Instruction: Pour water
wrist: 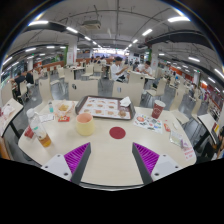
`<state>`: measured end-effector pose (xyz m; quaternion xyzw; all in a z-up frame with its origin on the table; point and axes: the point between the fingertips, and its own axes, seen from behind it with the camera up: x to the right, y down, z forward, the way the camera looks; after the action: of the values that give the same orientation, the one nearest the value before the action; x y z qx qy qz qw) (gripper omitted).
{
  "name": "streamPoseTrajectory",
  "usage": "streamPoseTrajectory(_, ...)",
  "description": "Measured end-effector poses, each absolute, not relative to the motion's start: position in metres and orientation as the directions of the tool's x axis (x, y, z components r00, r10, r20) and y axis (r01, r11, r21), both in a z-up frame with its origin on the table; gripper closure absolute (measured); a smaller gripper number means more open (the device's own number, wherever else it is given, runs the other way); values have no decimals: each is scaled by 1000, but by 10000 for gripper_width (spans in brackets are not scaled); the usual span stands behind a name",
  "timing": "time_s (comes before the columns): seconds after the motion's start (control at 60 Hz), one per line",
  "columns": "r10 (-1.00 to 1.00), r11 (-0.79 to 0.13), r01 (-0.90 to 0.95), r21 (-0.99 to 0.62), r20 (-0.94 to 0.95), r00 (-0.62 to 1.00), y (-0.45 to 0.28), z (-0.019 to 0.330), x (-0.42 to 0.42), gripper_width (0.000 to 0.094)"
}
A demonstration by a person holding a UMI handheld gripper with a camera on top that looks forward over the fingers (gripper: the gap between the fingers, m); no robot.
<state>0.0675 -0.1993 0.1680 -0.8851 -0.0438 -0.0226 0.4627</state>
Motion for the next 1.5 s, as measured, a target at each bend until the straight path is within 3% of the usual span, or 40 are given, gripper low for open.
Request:
streamPoseTrajectory(0.35,28,-609,94,-787,97,995,-225,141,28,90)
streamPoseTrajectory(0.65,109,-631,69,-773,-1,994,-253,96,-124,95)
streamPoseTrajectory(0.85,166,-534,36,-845,-63,984,-210,97,-233,87)
streamPoseTrajectory(1.067,126,-430,-22,-902,-84,988,-136,87,-276,90)
streamPoseTrajectory(1.117,119,-415,-19,-910,-75,990,-119,80,-278,129)
streamPoseTrajectory(1.167,117,-402,-10,-916,-63,991,-111,75,-280,268)
streamPoseTrajectory(1.183,120,-396,-5,-918,-57,991,-108,74,-280,361)
streamPoseTrajectory(1.2,121,-382,0,-924,-50,991,-108,77,-280,380)
streamPoseTrajectory(1.383,139,-387,42,-921,-13,990,-102,78,-281,488)
streamPoseTrajectory(1.5,145,-416,16,-909,-49,988,-95,90,-283,492)
